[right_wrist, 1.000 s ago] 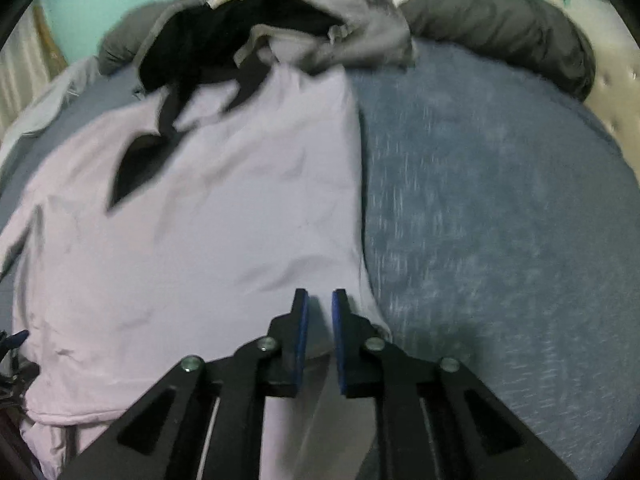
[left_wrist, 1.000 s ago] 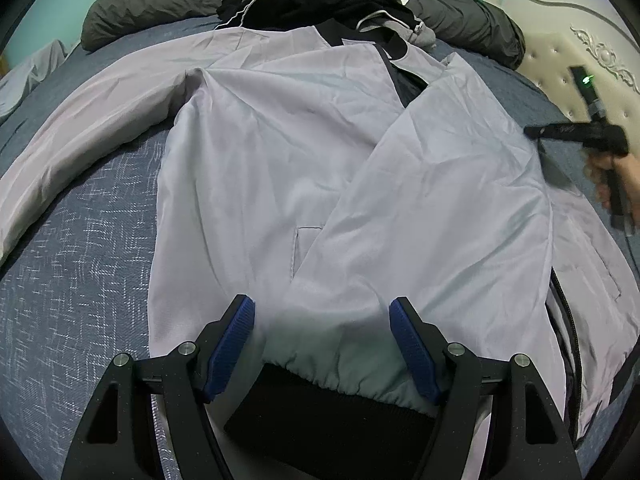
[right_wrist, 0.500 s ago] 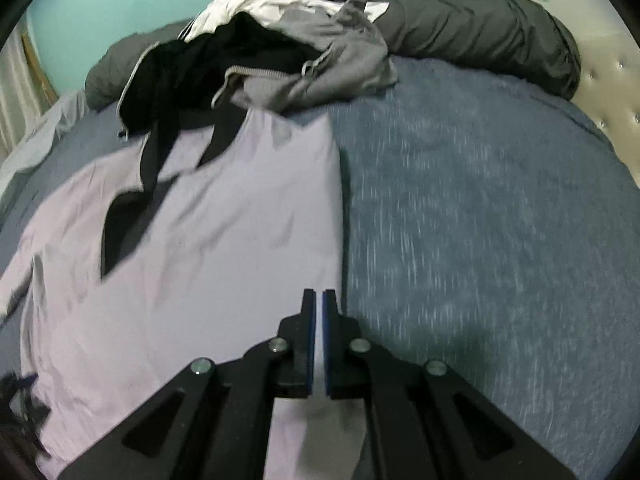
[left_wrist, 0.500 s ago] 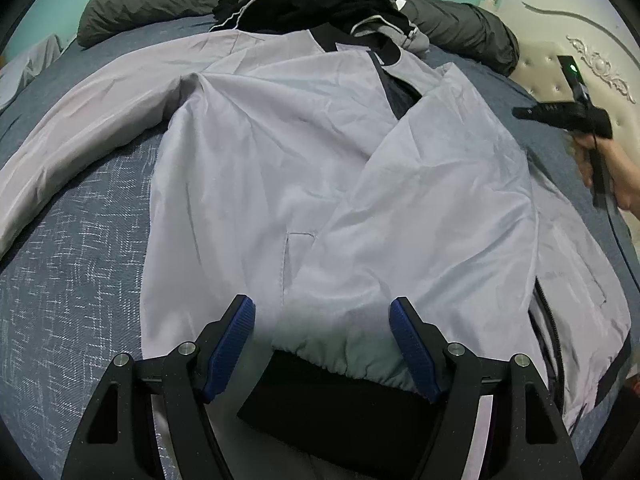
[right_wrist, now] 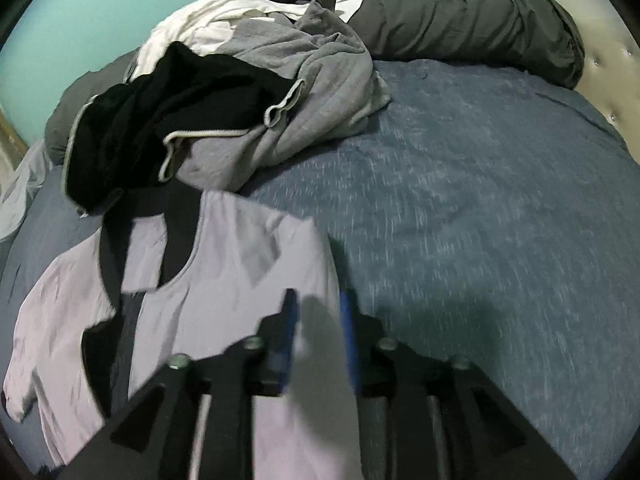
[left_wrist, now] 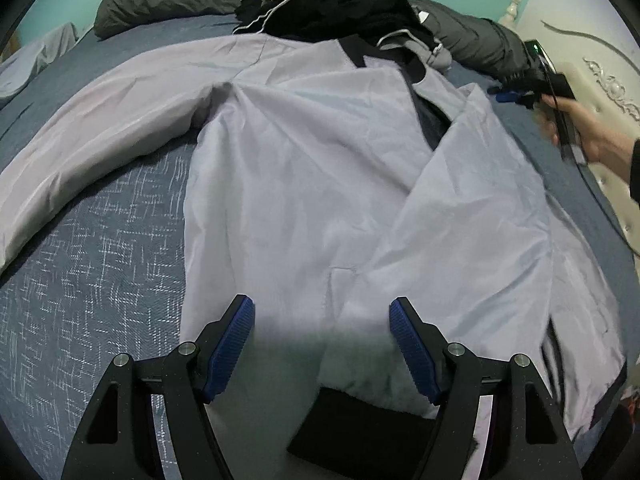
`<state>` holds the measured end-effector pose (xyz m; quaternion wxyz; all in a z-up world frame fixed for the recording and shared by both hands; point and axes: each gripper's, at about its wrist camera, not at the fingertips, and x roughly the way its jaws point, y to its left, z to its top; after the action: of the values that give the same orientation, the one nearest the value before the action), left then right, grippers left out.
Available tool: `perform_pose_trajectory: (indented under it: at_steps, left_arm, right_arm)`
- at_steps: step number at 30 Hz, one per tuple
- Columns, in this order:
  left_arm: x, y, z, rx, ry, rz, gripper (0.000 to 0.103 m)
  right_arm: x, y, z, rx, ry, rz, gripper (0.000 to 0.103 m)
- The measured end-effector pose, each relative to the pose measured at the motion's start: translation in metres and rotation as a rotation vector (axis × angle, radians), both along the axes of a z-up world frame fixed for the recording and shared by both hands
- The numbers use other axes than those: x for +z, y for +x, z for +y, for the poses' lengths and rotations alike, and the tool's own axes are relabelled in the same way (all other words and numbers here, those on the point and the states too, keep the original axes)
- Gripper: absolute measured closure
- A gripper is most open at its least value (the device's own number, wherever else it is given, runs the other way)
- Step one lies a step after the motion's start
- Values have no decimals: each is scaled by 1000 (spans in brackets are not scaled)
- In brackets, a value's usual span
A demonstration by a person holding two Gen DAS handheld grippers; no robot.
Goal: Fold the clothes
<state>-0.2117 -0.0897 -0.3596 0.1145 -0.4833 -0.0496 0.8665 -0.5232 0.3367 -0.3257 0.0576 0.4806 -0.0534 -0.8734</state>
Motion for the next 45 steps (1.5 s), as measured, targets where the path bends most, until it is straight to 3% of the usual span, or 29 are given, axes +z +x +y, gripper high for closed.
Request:
perform_pose_trajectory:
  at_steps: [6,8,10,13,23,27,30,35,39,45]
  left_arm:
    - [-6,-1,5,-5,-23,-3,28]
    - [-6,-1,5,-6,-22,-3,28]
    - [-5,-2,4,-7,-17,-2,28]
    - [-4,-2,4,-10,-15,-2,27]
    - [-5,-6,8,-27,-14,-3,27]
    - [-4,-2,6,-28,-13,-3,27]
    - [-3,0,5,-27,-15,-1,27]
    - [-3,0,6,-26,-19,0,27]
    - [-4,-1,6,-25,-12,-2,27]
    - [-4,-3,6,-23,0,-6,27]
  right_arm:
    - [-19,-25,-9,13,28,-35,69]
    - [-25,-26,-8,12,29,-33,89]
    - [-30,-27,-7,8,27,-25,97]
    - [-35,-29,3,-49,56,2,100]
    - [-49,-34,24,-127,20,19,97]
    - [-28,-25,27,-135,37,104,92]
    - [-12,-12,23,-64,6,153,92]
    - [-29,-7,6,11,34,30,92]
    - [-49,-6,3,-6,33,-26,92]
    - [-14,22,6,-50,15,98,92]
